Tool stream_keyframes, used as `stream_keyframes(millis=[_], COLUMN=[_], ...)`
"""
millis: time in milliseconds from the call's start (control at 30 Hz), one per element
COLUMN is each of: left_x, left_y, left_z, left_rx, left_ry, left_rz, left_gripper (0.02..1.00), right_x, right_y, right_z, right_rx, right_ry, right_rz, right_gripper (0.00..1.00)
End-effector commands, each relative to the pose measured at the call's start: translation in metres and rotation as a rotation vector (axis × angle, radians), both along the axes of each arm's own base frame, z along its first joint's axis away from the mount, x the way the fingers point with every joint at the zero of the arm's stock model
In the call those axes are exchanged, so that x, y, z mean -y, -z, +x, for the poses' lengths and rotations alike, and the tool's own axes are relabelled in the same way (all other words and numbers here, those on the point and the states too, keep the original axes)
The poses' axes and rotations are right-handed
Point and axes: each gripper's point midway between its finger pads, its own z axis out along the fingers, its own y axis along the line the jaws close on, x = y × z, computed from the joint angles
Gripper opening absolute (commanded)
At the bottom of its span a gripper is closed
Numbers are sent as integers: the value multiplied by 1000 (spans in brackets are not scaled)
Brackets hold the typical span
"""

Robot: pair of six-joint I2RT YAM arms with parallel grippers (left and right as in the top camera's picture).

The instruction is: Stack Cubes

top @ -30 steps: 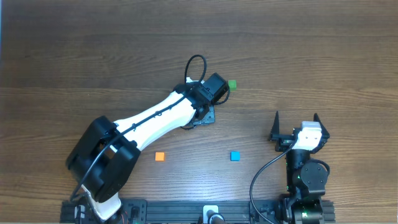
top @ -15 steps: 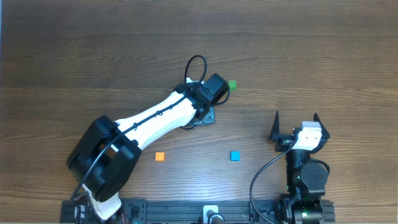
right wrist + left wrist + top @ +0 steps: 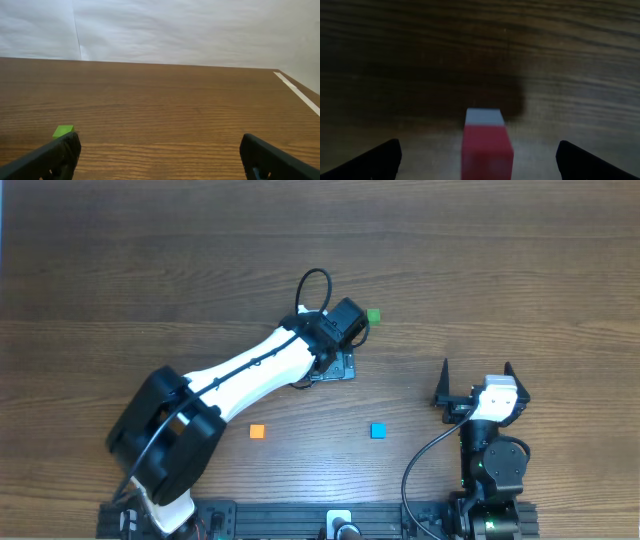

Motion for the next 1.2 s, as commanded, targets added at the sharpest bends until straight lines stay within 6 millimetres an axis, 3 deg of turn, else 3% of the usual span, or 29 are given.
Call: stream_keyframes(millis=[33, 167, 200, 333, 467, 567, 733, 1200], left_x=[-5, -26, -41, -64, -87, -93, -97, -107], left_y=[-70, -107, -118, -124, -89, -58, -20, 18], left_z=[-2, -29, -45, -71, -98, -112, -121, -128], left_rx=[113, 108, 91, 105, 67, 29, 14, 0], left_ry=[4, -2, -7, 14, -3, 4, 8, 3], left_rz=[-92, -107, -86, -37, -15, -30, -45, -28], left_gripper=[1000, 998, 998, 998, 1000, 998, 998, 873], right_x=[-1, -1, -1, -1, -1, -1, -1, -1], right_y=[2, 2, 2, 2, 2, 2, 2, 2], right_z=[0, 0, 0, 0, 0, 0, 0, 0], right_rx=[-1, -1, -1, -1, -1, -1, -1, -1], right_ry=[-4, -4, -4, -4, -4, -4, -4, -4], right_rz=[-4, -4, -4, -4, -4, -4, -4, -4], right_gripper=[993, 993, 991, 993, 991, 993, 993, 993])
